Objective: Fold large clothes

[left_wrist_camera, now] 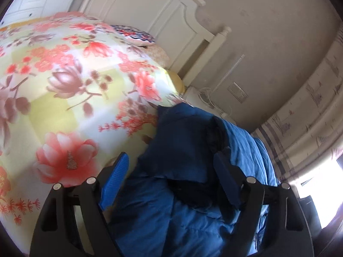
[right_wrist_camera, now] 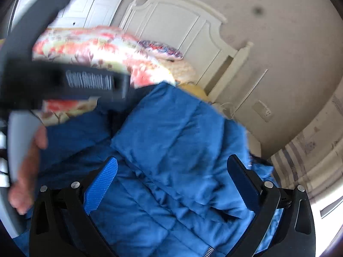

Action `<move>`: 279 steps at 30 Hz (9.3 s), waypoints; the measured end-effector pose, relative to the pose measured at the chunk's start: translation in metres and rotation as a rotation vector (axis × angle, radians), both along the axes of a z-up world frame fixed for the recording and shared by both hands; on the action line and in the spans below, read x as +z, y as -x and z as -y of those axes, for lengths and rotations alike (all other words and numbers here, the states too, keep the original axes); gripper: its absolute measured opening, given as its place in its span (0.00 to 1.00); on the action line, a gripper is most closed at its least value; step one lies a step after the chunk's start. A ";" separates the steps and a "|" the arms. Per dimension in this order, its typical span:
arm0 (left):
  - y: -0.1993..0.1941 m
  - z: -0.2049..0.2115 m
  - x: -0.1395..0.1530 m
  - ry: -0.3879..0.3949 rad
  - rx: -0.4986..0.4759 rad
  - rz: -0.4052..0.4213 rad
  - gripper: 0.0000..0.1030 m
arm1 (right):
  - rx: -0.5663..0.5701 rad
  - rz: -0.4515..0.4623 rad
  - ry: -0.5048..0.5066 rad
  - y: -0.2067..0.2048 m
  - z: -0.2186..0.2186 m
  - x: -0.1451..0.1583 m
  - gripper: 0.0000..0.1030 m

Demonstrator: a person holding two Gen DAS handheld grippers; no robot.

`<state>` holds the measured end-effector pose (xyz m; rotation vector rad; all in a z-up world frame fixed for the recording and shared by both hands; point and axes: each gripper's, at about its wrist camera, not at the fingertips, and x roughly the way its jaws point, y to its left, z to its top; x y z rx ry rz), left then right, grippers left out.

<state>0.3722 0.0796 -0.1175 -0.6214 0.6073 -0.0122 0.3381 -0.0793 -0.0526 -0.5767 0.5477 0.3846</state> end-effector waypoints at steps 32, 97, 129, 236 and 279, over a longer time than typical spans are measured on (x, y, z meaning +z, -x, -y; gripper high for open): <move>-0.003 0.000 -0.005 -0.010 -0.007 -0.045 0.86 | -0.701 -0.352 -1.387 -0.074 0.298 -0.047 0.50; -0.157 0.131 0.020 -0.476 -0.220 -0.431 0.98 | -0.657 -0.242 -0.358 -0.033 0.237 -0.034 0.89; -0.066 0.221 0.049 -0.569 -0.467 -0.161 0.98 | -0.649 -0.251 -0.379 -0.035 0.237 -0.037 0.91; 0.312 0.069 0.015 -0.688 -0.452 -0.099 0.98 | -0.391 -0.285 -0.384 0.324 0.268 -0.041 0.96; 0.346 -0.016 0.013 -0.195 -0.454 -0.026 0.58 | -0.357 -0.256 -0.951 0.397 0.351 -0.064 0.39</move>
